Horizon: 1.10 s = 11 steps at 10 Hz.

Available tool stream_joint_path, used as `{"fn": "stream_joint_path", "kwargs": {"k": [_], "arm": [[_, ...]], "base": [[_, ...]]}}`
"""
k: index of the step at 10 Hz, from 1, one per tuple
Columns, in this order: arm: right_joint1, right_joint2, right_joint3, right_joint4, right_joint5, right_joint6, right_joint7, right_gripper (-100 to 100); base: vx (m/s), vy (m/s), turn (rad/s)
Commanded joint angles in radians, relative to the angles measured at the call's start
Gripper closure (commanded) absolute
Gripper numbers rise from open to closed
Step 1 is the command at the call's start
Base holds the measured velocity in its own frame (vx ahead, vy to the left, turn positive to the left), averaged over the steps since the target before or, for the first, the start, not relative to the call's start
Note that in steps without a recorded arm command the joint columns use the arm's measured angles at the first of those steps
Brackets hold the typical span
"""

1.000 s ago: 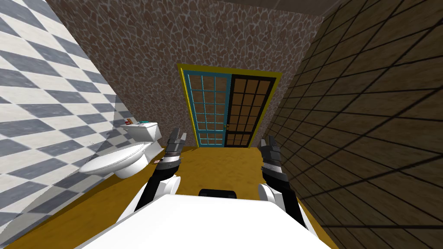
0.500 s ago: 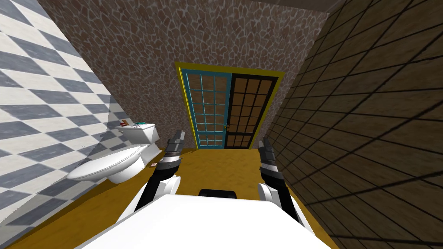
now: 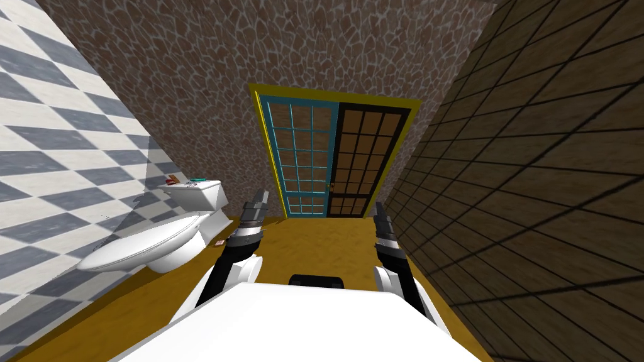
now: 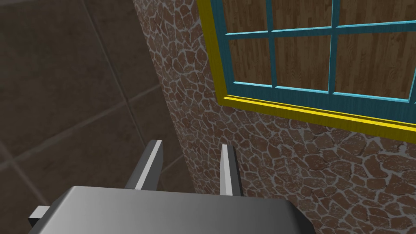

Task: Pull the door open

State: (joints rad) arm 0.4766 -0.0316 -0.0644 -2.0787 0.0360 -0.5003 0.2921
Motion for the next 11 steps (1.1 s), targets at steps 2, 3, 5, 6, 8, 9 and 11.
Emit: {"fn": "stream_joint_path", "kwargs": {"k": [2, 3, 5, 6, 8, 9, 11], "arm": [[-0.015, -0.012, -0.011, 0.047, 0.019, -0.013, 0.033, -100], [-0.022, -0.015, -0.015, 0.068, 0.027, -0.019, 0.047, -100], [-0.037, -0.023, -0.024, 0.110, 0.044, -0.031, 0.076, -100], [-0.044, -0.026, -0.028, 0.132, 0.053, -0.037, 0.090, -100], [-0.059, -0.033, -0.037, 0.175, 0.070, -0.049, 0.120, -100], [-0.067, -0.035, -0.041, 0.199, 0.080, -0.056, 0.135, -100], [-0.083, -0.041, -0.050, 0.245, 0.098, -0.069, 0.167, -100]], "base": [[0.084, 0.018, -0.006], [0.096, 0.016, -0.007], [0.095, 0.020, -0.007], [0.092, 0.012, -0.005], [0.095, 0.013, -0.006], [0.095, 0.025, -0.008], [0.101, 0.023, -0.007]]}}
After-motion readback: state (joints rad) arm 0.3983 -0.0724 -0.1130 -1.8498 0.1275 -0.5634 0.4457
